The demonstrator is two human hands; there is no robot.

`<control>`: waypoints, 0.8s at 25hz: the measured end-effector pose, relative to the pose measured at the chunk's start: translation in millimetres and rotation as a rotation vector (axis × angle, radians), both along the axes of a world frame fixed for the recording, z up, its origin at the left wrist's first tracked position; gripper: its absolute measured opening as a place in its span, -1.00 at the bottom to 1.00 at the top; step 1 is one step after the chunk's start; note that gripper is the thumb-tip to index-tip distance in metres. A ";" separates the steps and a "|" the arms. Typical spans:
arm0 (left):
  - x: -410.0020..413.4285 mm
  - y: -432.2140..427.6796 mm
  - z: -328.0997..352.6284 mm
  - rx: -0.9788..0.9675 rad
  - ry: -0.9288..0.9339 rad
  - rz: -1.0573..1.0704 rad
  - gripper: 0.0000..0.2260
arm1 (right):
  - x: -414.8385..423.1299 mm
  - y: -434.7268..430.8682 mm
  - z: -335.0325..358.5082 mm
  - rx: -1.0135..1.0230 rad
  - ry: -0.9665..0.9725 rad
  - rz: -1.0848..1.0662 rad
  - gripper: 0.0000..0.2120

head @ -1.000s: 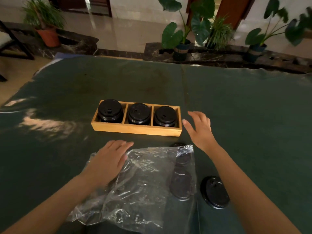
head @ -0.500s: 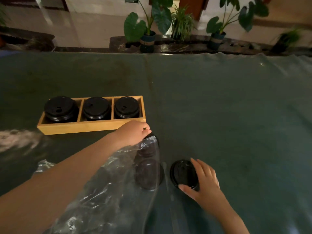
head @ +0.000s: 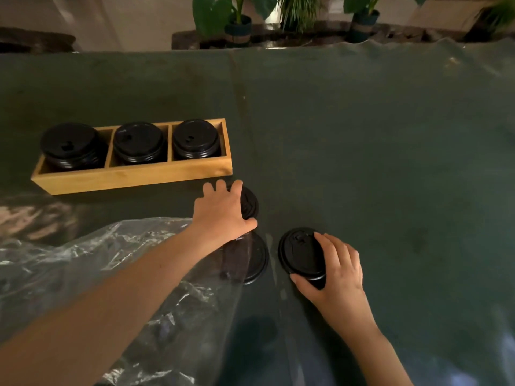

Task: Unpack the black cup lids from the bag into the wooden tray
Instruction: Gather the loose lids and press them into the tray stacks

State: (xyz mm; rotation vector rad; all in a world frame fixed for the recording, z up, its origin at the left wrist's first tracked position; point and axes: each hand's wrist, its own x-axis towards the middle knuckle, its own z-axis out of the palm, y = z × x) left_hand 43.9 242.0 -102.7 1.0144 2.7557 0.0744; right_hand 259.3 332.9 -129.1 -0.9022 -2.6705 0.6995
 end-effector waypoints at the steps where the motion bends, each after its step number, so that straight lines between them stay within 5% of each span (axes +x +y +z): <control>1: 2.7 -4.2 2.0 0.064 -0.022 0.010 -0.26 | -0.5 -1.4 0.9 -0.016 0.019 -0.004 -0.29; 7: 26.2 -51.4 26.1 0.371 -0.046 -0.031 -0.26 | -5.3 -1.8 8.3 -0.102 0.156 -0.048 -0.28; 20: 73.1 -85.0 -2.5 0.245 -0.042 -0.136 -0.12 | -45.1 -37.1 32.9 -0.224 0.172 0.281 -0.28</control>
